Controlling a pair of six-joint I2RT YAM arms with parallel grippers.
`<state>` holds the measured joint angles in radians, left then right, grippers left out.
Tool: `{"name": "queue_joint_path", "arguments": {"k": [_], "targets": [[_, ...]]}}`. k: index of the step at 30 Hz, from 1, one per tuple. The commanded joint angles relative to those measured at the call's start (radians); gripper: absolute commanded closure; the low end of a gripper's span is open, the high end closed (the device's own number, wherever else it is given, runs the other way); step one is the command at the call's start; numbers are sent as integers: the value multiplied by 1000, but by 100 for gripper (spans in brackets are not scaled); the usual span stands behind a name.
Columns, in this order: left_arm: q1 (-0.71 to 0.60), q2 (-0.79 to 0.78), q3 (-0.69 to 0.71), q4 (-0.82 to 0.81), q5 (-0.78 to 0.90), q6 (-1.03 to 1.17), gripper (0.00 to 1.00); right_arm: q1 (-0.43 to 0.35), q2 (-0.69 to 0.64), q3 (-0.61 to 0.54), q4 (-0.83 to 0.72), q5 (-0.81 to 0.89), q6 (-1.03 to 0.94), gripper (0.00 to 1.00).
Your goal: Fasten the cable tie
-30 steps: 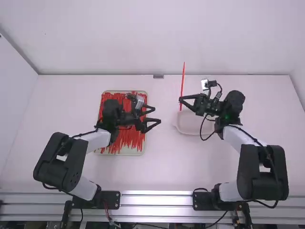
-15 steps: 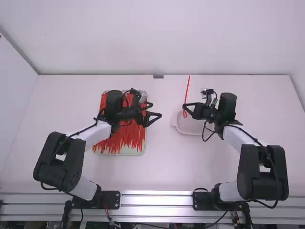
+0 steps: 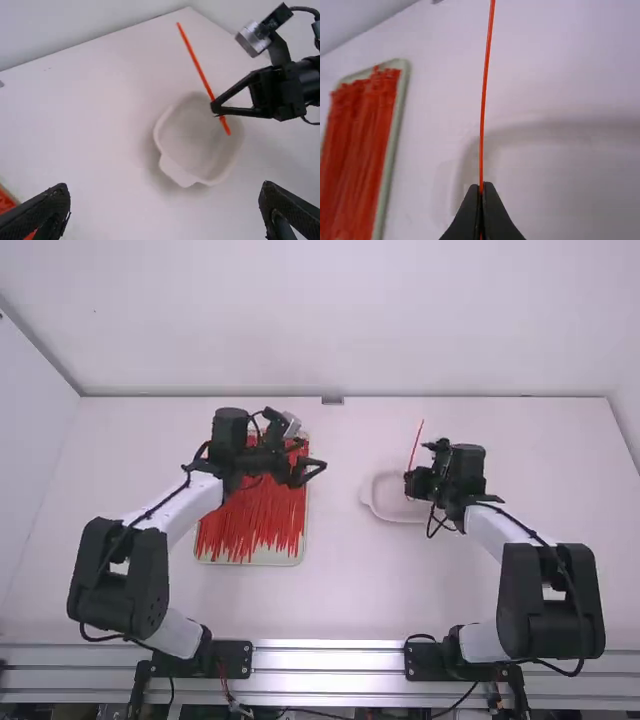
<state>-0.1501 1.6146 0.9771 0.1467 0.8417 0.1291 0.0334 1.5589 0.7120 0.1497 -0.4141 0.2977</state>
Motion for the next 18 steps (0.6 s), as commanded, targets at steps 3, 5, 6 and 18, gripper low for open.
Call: {"name": "queue_joint_path", "arguments": {"k": [3, 5, 6, 18], "targets": [[14, -5, -6, 3, 30, 30, 1, 34, 14, -46, 79, 110, -11, 100], [13, -5, -16, 2, 30, 23, 1, 33, 33, -53, 96, 139, -3, 100], [13, -5, -17, 1, 30, 20, 1, 33, 36, -53, 97, 145, -3, 100], [6, -5, -23, -65, 29, 18, 1, 32, 68, -50, 145, 154, -11, 48]]}}
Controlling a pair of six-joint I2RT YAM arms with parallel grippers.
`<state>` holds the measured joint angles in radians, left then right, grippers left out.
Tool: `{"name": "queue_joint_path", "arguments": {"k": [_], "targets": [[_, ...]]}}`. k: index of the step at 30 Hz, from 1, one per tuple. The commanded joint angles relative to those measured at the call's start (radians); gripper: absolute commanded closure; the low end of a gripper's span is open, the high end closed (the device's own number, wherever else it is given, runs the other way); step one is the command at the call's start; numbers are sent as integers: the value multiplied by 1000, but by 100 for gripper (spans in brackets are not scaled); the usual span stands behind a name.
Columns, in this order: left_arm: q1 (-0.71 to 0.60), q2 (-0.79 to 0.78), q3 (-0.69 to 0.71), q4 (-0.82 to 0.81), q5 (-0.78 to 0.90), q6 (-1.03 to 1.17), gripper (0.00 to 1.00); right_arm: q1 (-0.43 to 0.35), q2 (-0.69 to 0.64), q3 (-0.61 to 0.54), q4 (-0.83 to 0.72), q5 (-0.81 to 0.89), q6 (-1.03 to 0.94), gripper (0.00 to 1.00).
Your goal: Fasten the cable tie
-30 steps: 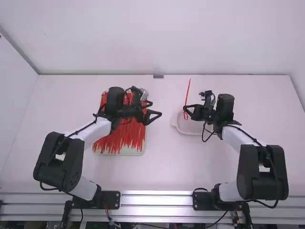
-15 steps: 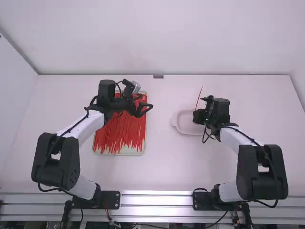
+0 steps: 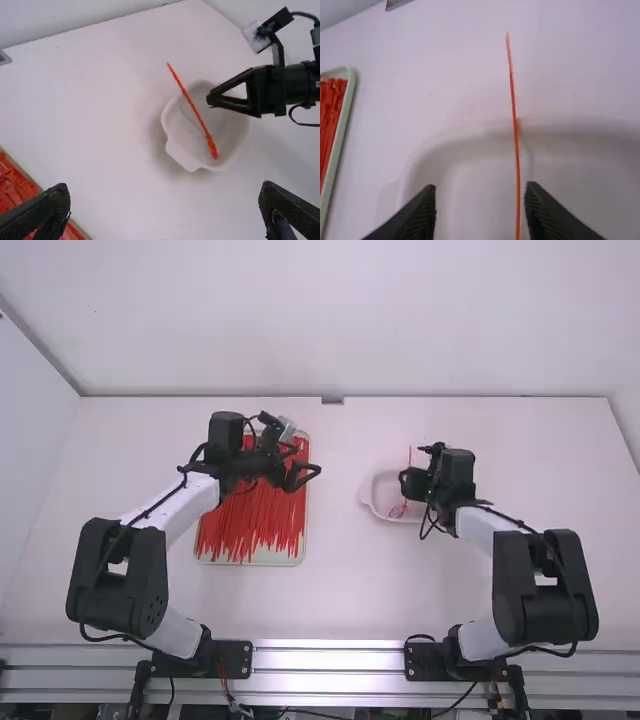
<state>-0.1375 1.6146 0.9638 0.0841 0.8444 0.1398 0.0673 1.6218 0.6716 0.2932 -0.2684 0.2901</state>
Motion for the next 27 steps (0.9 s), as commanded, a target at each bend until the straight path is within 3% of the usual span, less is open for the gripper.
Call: {"name": "queue_joint_path", "arguments": {"k": [1, 9, 11, 20, 27], "targets": [[-6, -5, -10, -5, 26, 8, 1, -3, 2, -10, 3, 8, -1, 45], [-6, -68, -9, -48, 4, 6, 1, -14, -91, -10, -83, 3, 0, 33], [-6, -114, -9, -89, -27, 6, 1, -13, -156, -10, -141, 4, 5, 26], [-6, -261, -10, -248, -129, 7, 1, 54, -431, -10, -359, 81, 45, 21], [-6, -292, -10, -272, -131, 7, 1, 111, -550, -10, -446, 158, 43, 17]]}}
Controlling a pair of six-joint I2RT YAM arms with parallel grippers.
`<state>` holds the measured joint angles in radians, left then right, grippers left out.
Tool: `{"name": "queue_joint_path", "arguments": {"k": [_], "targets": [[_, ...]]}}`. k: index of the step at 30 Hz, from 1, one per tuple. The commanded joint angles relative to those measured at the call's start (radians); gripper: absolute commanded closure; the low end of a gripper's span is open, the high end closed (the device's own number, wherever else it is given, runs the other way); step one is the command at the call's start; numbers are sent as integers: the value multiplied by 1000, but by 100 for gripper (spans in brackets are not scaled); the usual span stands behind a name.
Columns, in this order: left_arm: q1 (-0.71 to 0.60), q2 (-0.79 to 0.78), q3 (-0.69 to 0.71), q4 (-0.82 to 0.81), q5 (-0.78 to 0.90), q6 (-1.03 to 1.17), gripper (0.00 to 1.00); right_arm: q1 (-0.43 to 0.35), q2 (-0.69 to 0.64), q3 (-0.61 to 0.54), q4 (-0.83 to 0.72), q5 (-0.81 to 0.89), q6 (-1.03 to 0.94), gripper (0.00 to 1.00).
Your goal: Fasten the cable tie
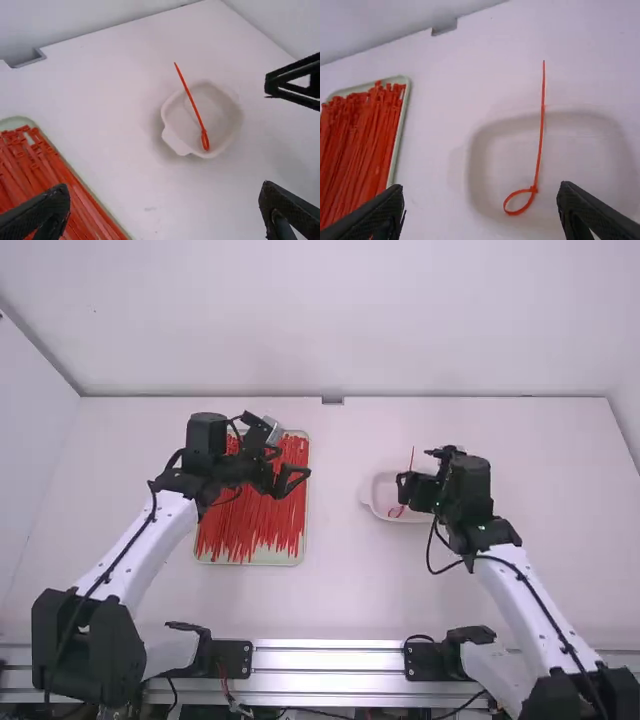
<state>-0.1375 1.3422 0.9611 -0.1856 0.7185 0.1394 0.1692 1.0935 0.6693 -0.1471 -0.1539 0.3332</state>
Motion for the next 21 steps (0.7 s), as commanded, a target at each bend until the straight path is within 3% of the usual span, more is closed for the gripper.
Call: {"name": "queue_joint_path", "arguments": {"k": [1, 14, 21], "targets": [[-4, -22, -9, -2, -5, 5, 1, 14, -34, -11, -10, 60, -3, 16], [138, -191, -178, 167, -174, -139, 18, -169, -218, -194, 147, 154, -187, 34], [138, -323, -310, 186, -306, -139, 31, -169, -366, -343, 147, 154, -333, 49]]}}
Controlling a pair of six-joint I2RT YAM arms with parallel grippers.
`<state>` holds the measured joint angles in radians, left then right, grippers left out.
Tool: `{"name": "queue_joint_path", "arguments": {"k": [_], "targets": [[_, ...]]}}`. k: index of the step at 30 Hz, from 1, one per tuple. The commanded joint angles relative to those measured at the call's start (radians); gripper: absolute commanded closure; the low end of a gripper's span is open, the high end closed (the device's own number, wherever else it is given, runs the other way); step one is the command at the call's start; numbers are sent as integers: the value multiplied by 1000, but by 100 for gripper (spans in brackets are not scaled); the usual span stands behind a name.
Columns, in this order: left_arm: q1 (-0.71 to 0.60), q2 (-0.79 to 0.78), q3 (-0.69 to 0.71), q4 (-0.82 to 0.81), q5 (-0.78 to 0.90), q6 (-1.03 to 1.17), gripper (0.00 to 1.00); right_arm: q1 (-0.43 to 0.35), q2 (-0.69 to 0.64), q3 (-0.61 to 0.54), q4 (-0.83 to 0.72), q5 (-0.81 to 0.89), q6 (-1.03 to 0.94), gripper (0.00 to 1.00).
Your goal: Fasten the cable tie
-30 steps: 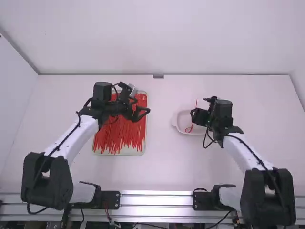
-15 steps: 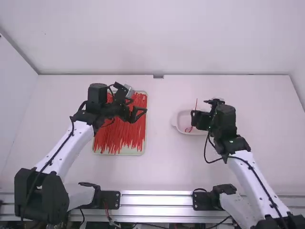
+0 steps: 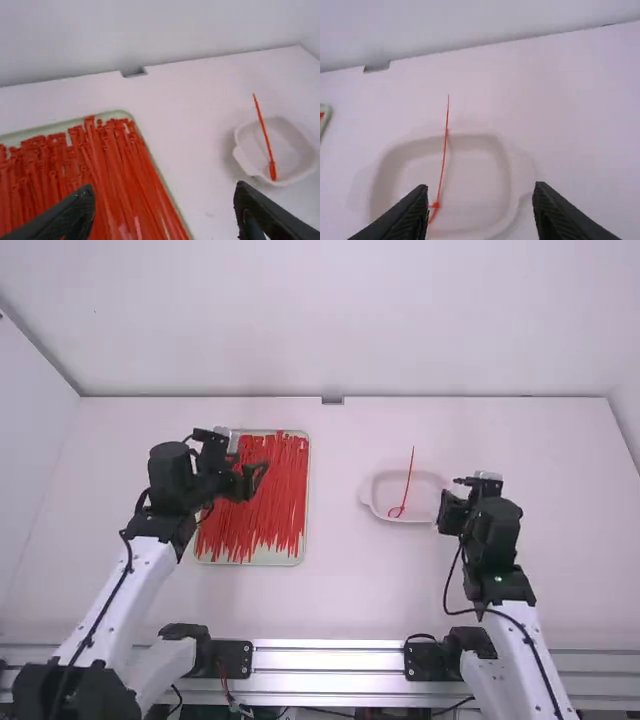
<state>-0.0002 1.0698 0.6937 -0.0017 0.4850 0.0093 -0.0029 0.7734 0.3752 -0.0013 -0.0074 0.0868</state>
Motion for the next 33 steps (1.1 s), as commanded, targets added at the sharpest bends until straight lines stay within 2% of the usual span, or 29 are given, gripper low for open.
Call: {"name": "queue_joint_path", "arguments": {"k": [1, 15, 18, 24, 30, 33], "targets": [[0, -62, -54, 2, -83, -9, 32, 3, -58, -61, 1, 7, -87, 50], [0, -398, -391, 2, -420, -9, 66, 3, -390, -375, 1, 7, -87, 83], [0, -466, -458, 2, -485, -9, 73, 3, -447, -375, 1, 7, -87, 89], [0, -595, -587, 2, -485, -9, 86, 3, -553, -375, 1, 7, -87, 100], [0, -703, -694, 2, -485, -9, 96, 3, -638, -375, 1, 7, -87, 100], [0, -757, -694, 2, -485, -9, 100, 3, -679, -375, 1, 7, -87, 100]]}}
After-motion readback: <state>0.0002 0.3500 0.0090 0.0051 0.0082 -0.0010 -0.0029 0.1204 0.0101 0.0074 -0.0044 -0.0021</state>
